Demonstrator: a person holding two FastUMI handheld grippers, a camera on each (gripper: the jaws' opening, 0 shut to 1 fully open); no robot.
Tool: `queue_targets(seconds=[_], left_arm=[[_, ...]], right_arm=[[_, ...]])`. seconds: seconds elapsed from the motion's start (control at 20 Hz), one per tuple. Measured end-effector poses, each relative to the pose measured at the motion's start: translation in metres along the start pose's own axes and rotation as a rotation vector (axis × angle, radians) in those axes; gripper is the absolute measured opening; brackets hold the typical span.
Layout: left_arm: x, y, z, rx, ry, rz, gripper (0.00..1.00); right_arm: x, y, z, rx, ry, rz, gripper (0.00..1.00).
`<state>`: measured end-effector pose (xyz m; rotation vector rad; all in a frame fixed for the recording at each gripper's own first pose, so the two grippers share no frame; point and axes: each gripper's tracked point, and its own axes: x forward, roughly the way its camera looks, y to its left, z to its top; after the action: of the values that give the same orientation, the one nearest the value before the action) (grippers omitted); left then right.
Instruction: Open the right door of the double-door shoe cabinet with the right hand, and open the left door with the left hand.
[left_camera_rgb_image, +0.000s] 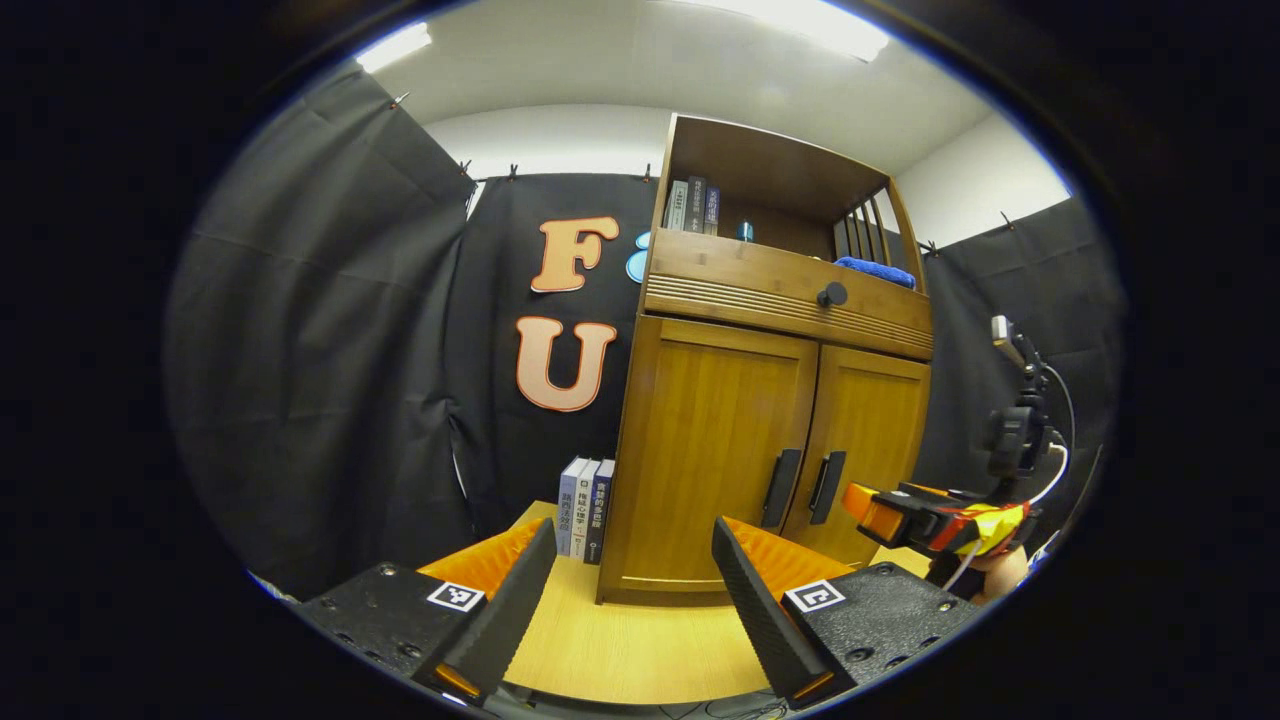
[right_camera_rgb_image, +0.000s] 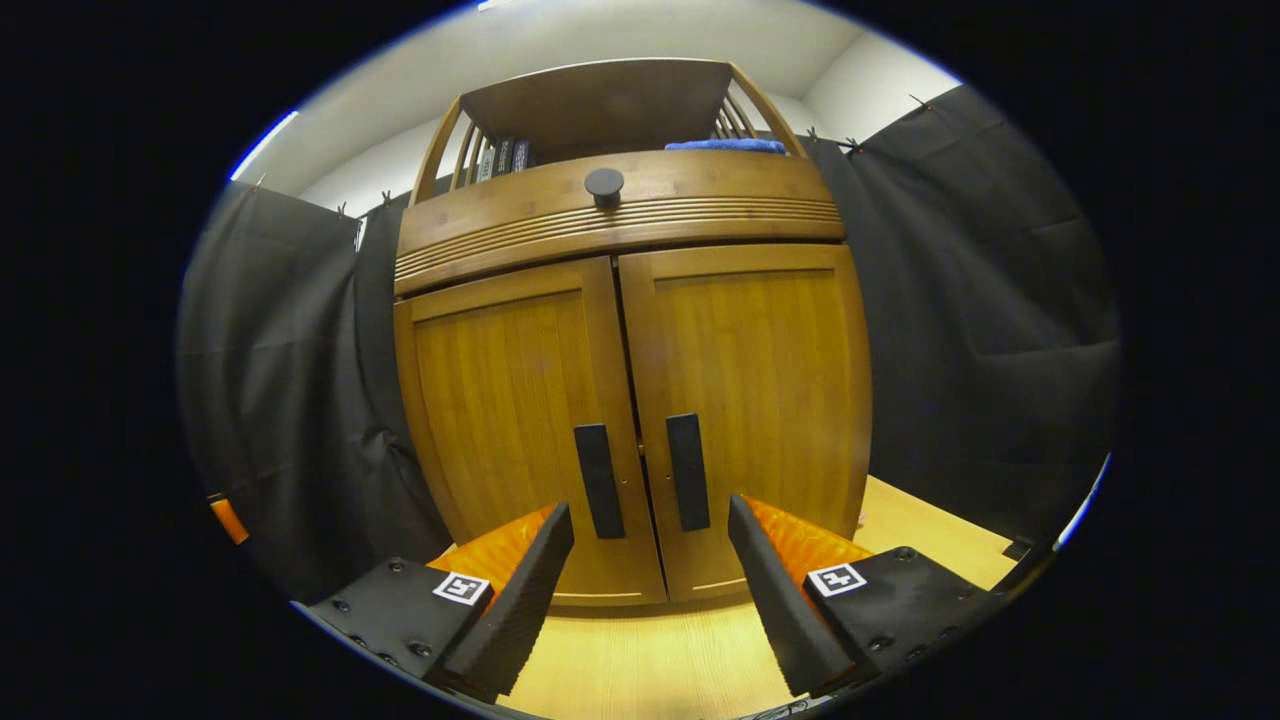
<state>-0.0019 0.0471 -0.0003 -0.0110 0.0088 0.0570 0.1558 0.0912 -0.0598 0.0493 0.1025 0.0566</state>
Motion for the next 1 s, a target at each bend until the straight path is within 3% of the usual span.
queue_targets(seconds=[0.05, 0.1, 0.25, 0.55, 0.6, 0.65, 0.8, 1.0], left_arm=[[0.001, 0.002, 0.001, 0.001, -0.001, 0.005, 0.98], [0.001, 0.004, 0.001, 0.002, -0.003, 0.009, 0.94], [0.002, 0.005, 0.003, 0.0, 0.0, 0.013, 0.98], [0.009, 0.004, 0.008, -0.013, -0.011, 0.01, 0.94], [0.01, 0.004, 0.008, -0.012, -0.013, 0.008, 0.94], [0.011, 0.004, 0.009, -0.01, -0.013, 0.006, 0.98], [0.018, 0.001, 0.008, -0.009, -0.012, -0.002, 0.94], [0.034, -0.006, 0.006, -0.008, 0.011, -0.022, 0.98]], right_arm=[[0.01, 0.001, 0.001, -0.001, -0.001, 0.002, 0.94], [0.018, 0.003, 0.001, -0.007, 0.001, 0.001, 1.0], [0.051, -0.003, 0.005, -0.039, -0.011, -0.03, 1.0], [0.103, -0.032, 0.004, -0.073, -0.014, -0.103, 1.0], [0.109, -0.036, 0.004, -0.078, -0.016, -0.109, 0.93], [0.116, -0.04, 0.003, -0.083, -0.015, -0.113, 0.92], [0.133, -0.047, -0.005, -0.07, 0.004, -0.11, 0.88], [0.149, -0.047, -0.012, -0.046, 0.03, -0.074, 0.55]])
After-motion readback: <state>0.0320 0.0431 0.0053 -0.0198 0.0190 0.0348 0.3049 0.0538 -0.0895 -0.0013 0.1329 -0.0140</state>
